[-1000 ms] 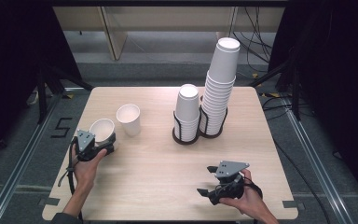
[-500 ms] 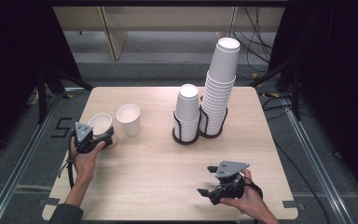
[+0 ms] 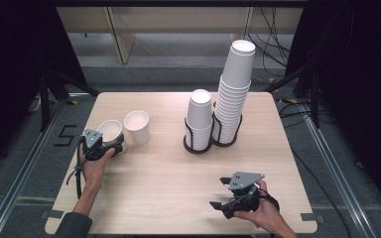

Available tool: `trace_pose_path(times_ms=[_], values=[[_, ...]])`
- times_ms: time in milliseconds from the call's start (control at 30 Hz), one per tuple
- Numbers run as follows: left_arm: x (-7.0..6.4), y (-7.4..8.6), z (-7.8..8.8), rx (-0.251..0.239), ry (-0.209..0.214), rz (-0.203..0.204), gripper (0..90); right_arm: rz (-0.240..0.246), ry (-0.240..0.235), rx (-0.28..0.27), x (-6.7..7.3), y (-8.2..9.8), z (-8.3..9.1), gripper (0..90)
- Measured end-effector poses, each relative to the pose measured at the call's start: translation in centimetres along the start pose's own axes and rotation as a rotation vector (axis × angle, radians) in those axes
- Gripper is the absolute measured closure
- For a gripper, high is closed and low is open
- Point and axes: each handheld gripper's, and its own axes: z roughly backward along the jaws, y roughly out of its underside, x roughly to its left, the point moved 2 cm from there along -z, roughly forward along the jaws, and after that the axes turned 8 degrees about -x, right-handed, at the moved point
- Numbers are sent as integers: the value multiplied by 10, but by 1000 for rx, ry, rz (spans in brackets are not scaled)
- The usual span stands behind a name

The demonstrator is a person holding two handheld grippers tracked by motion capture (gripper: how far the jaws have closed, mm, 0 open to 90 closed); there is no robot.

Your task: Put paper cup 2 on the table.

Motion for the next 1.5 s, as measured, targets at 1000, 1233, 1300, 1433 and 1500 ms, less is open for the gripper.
trace_pose_path(times_ms=[1000, 1233, 1300, 1433, 1500], values=[[1, 7, 5, 67, 48, -18, 138, 23, -13, 3, 3, 1, 1, 161], [2, 7, 10, 90, 55, -6, 142, 13, -20, 11, 3, 2, 1, 161], [2, 7, 13, 82, 43, 11, 143, 11, -17, 12, 3, 3, 1, 161], [2, 11, 19, 102, 26, 9, 144, 18, -14, 13, 4, 3, 1, 161], [1, 11, 24, 104, 24, 33, 143, 21, -13, 12, 3, 3, 1, 161]])
